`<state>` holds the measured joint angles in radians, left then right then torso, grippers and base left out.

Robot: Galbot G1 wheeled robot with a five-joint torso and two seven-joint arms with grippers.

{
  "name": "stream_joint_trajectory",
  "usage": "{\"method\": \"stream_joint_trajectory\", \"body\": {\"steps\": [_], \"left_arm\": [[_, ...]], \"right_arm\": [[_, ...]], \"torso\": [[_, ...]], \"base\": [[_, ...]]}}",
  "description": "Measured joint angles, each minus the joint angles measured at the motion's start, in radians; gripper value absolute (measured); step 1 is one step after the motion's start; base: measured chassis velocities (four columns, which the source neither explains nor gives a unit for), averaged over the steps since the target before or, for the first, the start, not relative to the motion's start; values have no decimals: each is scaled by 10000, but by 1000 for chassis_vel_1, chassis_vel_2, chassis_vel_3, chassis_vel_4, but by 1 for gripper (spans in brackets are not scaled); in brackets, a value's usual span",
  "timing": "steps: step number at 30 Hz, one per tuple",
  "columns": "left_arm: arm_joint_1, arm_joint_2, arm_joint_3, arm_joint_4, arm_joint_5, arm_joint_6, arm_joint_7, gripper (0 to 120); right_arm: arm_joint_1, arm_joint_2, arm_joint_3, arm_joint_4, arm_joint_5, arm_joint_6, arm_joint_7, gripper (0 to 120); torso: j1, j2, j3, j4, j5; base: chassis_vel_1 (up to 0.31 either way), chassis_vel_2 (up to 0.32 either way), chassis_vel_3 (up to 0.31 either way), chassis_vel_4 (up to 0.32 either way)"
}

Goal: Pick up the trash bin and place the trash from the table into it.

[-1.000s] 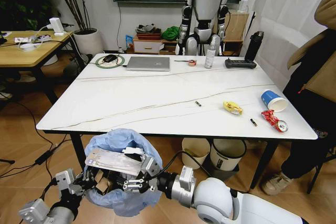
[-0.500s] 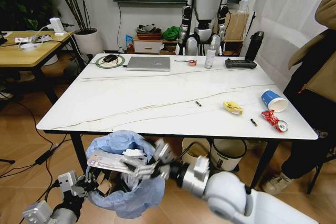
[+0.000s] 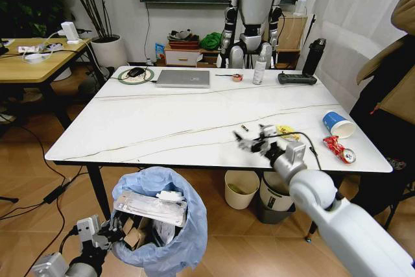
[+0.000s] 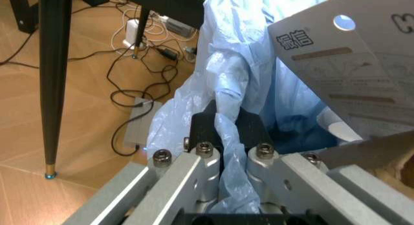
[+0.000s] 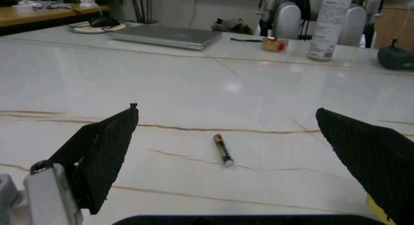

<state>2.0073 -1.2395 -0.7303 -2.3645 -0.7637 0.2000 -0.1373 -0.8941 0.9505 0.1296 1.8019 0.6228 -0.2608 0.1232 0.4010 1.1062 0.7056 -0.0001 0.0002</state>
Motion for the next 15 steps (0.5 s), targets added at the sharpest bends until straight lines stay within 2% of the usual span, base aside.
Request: {"method": "stream_joint_trajectory", "body": {"steps": [4, 8, 15], "left_arm": [[0, -27, 25, -1, 2, 0, 0, 0], [-78, -29, 1, 39, -59, -1, -6, 0], [-188, -34, 2, 173, -146, -1, -33, 0]], "right_arm": [[420, 175, -67, -604, 7, -561, -66, 100], [1229, 653, -221, -1524, -23, -1593, -75, 100], [1957, 1190, -419, -2377, 57, -2179, -158, 98]], "torso": [[0, 0, 0, 0, 1], [0, 0, 0, 1, 0], [0, 0, 0, 3, -2]], "base": [[0, 0, 0, 0], [0, 0, 0, 0], [0, 0, 0, 0]]}}
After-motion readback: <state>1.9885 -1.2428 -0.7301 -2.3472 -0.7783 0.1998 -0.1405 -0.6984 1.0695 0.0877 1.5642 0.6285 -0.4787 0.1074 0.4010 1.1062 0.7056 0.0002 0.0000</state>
